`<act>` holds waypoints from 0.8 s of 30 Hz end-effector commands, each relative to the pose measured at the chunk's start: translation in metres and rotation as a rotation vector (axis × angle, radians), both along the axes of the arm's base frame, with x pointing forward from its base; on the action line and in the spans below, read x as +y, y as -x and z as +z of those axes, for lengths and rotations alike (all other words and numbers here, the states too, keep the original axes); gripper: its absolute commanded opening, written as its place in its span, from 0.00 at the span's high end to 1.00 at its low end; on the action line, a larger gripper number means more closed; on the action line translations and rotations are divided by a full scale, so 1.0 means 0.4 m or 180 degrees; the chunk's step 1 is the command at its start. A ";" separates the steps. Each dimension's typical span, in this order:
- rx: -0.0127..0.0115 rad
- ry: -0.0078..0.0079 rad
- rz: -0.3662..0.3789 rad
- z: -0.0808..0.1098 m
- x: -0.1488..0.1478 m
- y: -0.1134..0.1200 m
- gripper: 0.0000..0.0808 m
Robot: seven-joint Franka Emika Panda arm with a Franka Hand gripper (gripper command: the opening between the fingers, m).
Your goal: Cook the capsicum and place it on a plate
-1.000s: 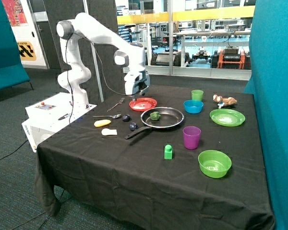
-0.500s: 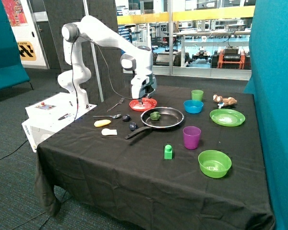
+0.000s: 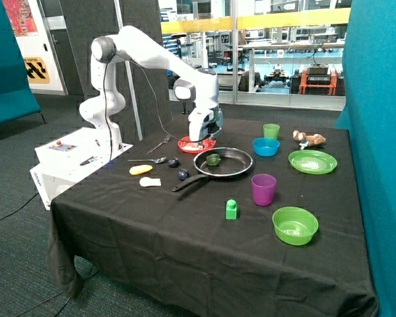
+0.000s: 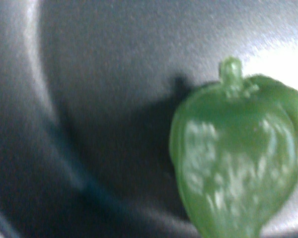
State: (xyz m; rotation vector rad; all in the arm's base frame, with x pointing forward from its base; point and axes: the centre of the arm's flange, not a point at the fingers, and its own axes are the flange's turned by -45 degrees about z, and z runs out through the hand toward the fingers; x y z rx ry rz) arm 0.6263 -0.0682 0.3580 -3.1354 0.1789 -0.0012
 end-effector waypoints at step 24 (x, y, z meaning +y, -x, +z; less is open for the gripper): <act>0.00026 0.00033 0.0017 -0.108 0.030 -0.085 0.34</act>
